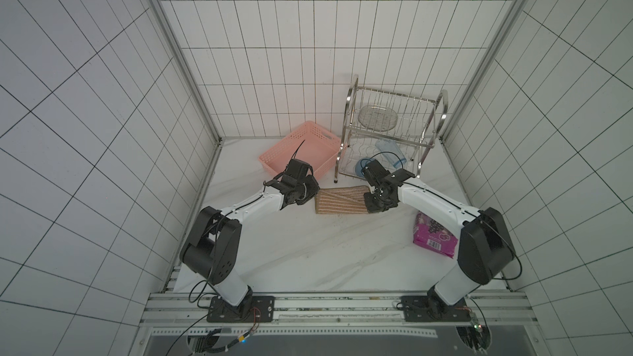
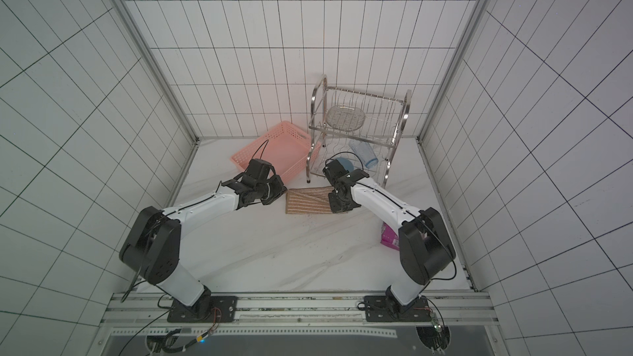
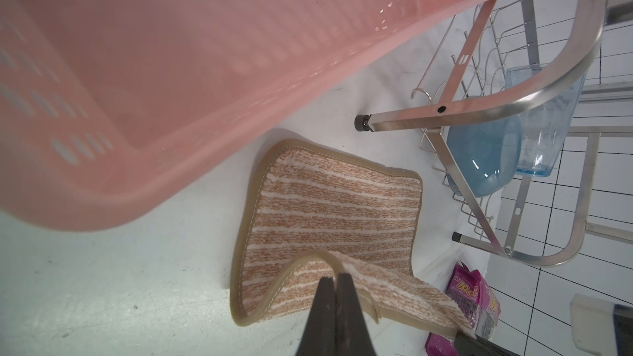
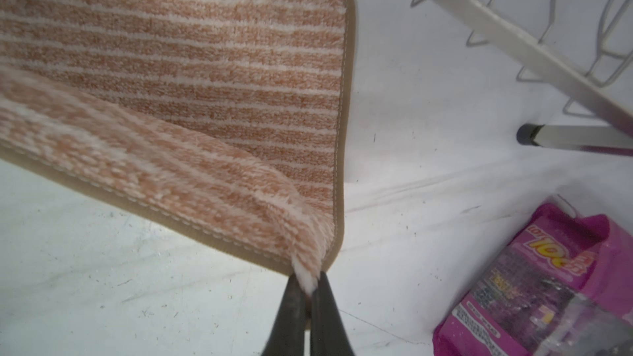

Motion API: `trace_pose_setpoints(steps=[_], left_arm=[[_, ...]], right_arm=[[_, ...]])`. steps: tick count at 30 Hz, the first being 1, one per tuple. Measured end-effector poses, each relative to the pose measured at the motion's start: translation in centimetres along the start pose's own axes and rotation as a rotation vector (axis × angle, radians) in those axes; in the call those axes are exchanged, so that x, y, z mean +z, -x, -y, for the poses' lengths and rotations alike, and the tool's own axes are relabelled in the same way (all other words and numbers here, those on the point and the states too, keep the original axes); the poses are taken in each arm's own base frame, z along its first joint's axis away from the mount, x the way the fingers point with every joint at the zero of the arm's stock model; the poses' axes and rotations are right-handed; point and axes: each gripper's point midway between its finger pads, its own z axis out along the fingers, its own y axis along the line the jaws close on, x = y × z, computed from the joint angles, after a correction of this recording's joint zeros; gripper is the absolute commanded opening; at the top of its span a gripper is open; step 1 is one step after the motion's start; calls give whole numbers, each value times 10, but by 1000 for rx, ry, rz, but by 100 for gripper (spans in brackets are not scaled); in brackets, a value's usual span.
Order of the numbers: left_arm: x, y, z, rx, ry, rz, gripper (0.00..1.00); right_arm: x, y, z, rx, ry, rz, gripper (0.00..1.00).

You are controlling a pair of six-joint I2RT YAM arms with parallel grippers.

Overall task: Fold the square dishcloth
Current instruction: Fold the cleaning item at the center of the board.

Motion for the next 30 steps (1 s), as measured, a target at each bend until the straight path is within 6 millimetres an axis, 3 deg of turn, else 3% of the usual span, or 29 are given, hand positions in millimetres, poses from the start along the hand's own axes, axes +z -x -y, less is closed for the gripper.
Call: trace_pose_setpoints(steps=[13, 23, 30], left_arm=[[13, 5, -17, -41, 49, 8, 0], [15, 11, -34, -93, 85, 44, 0], [14, 18, -38, -117, 92, 75, 0]], right_arm=[[31, 32, -4, -60, -69, 8, 7], [25, 68, 1, -53, -91, 88, 11], [30, 89, -2, -66, -105, 139, 33]])
